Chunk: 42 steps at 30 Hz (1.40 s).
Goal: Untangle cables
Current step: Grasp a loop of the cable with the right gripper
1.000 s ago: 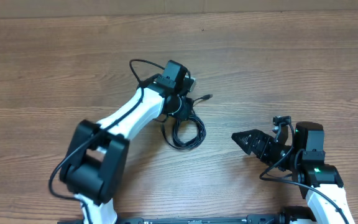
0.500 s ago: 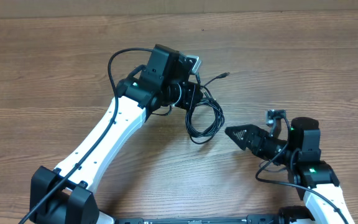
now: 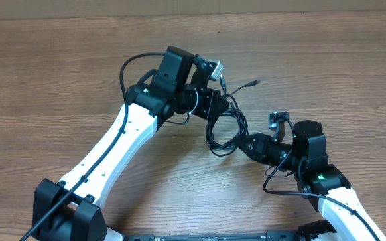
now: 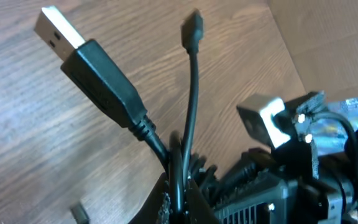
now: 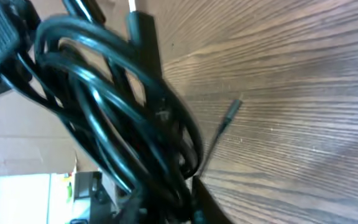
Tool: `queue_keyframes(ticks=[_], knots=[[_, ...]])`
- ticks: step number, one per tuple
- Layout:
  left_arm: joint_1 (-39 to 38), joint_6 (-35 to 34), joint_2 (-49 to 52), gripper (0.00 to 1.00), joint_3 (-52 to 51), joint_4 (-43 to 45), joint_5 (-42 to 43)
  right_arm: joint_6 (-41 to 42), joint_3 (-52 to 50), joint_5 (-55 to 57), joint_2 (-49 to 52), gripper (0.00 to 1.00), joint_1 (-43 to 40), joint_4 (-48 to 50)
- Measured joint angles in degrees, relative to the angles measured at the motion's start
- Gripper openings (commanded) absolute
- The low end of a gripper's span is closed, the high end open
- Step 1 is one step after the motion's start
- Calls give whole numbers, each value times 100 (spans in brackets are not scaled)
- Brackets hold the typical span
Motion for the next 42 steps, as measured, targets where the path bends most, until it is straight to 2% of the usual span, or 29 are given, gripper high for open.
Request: queue_keyframes(ticks=[5,16,21,28,32,35,36,38,39,42], knots=[[-4,-179,0,4,-2,201,-459,-103,24,-212,-2,4,0,-168],[11,-1746,0,4,-39,157,-1480,-533,199,-721,-2,4,-11,-575],[-26,-2135,0,4,-68,144,-1679,-560,199,-903,-2,4,-44,-557],[-9,-2227,2,4,-66,-358,-2068,-597,177,-1137,26,4,-33,-52],[55,-1805,2,4,-63,-632,-2103,-627,103,-1307,42,4,-13,684],[136,-1320,2,5,-55,-632,-1735,-638,70,-1412,42,4,0,1200],[142,-1128,4,7,-52,-634,-1563,-636,68,-1440,42,4,0,1318],[205,-669,4,34,-35,-726,-1226,-634,61,-1561,42,7,0,1681],[219,-455,4,52,-22,-831,-1137,-638,61,-1587,42,7,7,1777],[219,-114,4,73,-22,-949,-1023,-634,61,-1574,42,7,7,1794]])
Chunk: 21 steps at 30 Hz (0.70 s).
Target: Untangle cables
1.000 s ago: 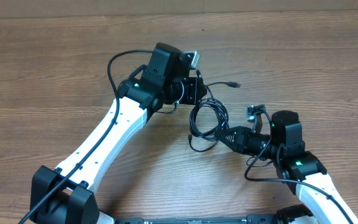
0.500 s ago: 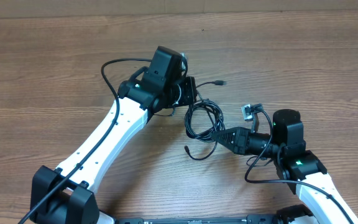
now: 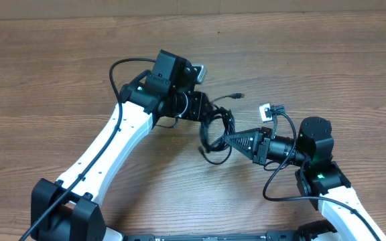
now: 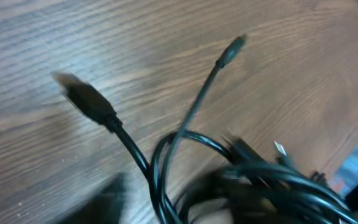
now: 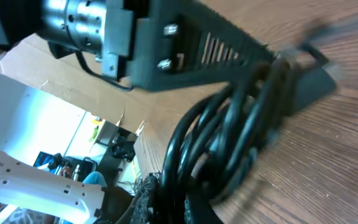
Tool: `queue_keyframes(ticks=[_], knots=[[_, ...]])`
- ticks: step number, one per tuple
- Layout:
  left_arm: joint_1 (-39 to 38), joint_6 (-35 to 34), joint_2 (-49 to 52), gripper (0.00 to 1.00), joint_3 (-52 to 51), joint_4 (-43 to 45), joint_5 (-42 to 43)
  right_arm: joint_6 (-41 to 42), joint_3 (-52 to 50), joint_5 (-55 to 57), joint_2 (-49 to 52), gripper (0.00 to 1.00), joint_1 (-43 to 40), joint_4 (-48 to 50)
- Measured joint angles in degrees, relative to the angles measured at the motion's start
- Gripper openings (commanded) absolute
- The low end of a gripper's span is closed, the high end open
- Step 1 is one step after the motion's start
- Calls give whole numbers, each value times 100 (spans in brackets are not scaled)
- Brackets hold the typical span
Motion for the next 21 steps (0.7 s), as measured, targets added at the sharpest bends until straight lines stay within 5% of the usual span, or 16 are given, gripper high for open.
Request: queue_keyframes(ticks=[3,14,21], knots=[[-7,186,0,88,0,11,111,-4,0,79,0,7,0,-57],[662,-481,0,90,31,-433,313,308,0,413,0,7,0,-273],[741,-52,0,93,37,-1392,356,855,0,535,0,7,-2,-118]])
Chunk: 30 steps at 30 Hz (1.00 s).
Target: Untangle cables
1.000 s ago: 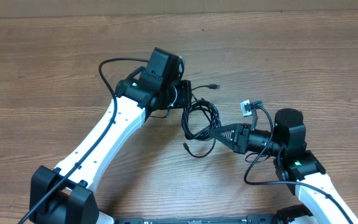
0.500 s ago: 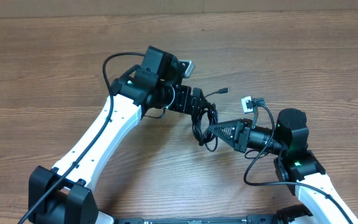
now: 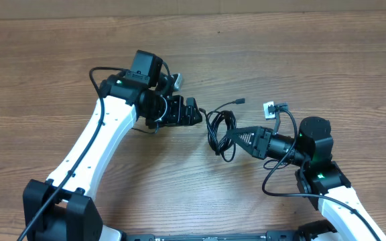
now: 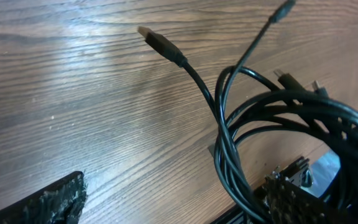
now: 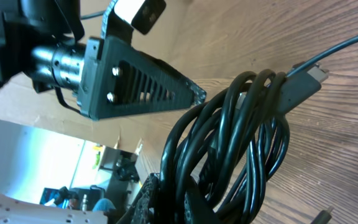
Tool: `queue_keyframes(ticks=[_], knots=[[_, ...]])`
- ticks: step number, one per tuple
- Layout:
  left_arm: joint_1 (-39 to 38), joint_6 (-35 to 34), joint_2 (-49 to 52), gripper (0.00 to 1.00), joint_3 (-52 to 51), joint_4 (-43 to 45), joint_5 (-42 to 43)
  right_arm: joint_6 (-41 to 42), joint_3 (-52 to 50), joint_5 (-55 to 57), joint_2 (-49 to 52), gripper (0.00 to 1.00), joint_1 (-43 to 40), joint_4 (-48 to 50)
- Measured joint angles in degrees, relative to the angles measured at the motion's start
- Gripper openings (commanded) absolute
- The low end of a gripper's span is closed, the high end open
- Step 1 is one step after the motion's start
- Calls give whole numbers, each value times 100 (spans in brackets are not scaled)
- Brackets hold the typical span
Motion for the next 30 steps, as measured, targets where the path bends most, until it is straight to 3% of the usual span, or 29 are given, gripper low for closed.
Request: queue_keyframes(ticks=[7,11,16,19,20,26,30], knots=[[-474,-11,2,95,-603,1158,365,570,0,28,0,7,0,101],[-704,-474,13,84,-1185,2009,463,822,0,15,0,7,2,236],[-798,-1003,17,42,-1650,2721,597,1060,0,15,0,7,0,345],[-839,-1154,17,10,-1683,2999,719,1132,0,22,0,7,0,343],[-866,-1189,17,4,-1683,3112,765,1150,0,22,0,8,0,339],[-855,-1248,17,4,-1690,3432,780,1075,2,22,0,9,0,149],[-601,-1246,17,4,-1729,3429,844,570,15,380,-13,9,-4,-621]])
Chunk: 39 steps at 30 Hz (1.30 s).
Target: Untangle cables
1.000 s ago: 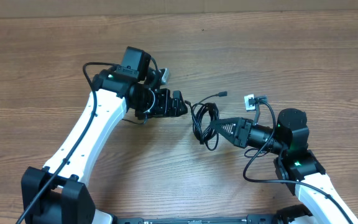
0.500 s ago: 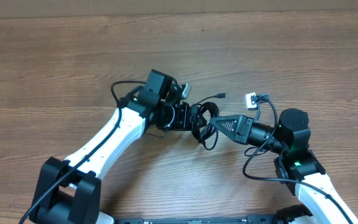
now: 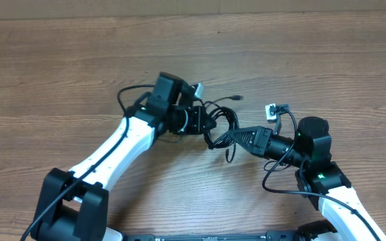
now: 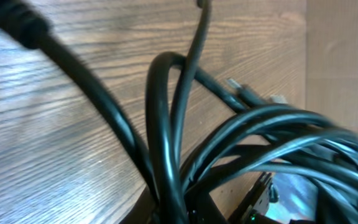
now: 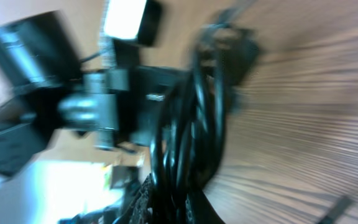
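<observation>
A tangled coil of black cables [image 3: 221,122] hangs just above the wooden table between both arms. My left gripper [image 3: 206,125] is at its left side, and in the left wrist view several strands [image 4: 166,124] run down between its jaws, left gripper [image 4: 169,208] shut on them. From the right, my right gripper [image 3: 221,138] is shut on the coil's lower part; its blurred wrist view shows the bundle [image 5: 191,124] clamped at the right gripper [image 5: 182,202]. A thin lead with a small plug [image 3: 237,98] sticks out to the upper right.
The brown wooden table [image 3: 59,60] stretches all round. A cardboard edge [image 3: 179,5] runs along the back. The right arm's own black wire [image 3: 273,184] loops beside its wrist. The left arm [image 5: 92,112] fills the left of the right wrist view.
My left gripper stood open, apart to the left of the coil; now it is at the coil with strands between its shut jaws. The right gripper still holds the coil, hardly moved.
At first both grippers held the coil close together in the middle. Then the right arm lay level, still gripping, with the left at the coil. After that the left gripper was open and clear of the cables. Now both hold the coil again.
</observation>
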Tool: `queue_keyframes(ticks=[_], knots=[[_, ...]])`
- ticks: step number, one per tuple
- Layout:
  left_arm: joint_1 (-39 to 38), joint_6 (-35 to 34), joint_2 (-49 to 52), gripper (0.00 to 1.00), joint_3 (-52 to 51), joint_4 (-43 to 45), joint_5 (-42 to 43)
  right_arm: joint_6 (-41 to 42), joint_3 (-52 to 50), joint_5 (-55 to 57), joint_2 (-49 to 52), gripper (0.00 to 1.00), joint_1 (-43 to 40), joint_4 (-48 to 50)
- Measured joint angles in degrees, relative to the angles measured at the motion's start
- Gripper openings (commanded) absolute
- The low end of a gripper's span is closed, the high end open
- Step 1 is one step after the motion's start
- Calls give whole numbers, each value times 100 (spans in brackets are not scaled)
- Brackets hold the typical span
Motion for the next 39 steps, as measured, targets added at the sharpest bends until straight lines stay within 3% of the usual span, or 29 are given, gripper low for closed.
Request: queue_keyframes(ticks=[4,14,28,30,33,39], knots=[[343,63,11,4,-9,13,492,-262,0,837,2,9,37,-695],[483,859,63,4,-20,503,1727,-391,0,1526,-9,12,70,-787],[444,1145,66,5,-20,949,2251,-400,-24,619,-9,12,-9,680],[367,1145,66,4,-20,957,2251,-393,-24,232,-9,24,-7,935],[326,1145,66,4,-20,994,2339,-415,-24,166,-9,35,4,778],[483,1167,66,4,-24,1047,2413,-496,-15,538,-7,41,11,-247]])
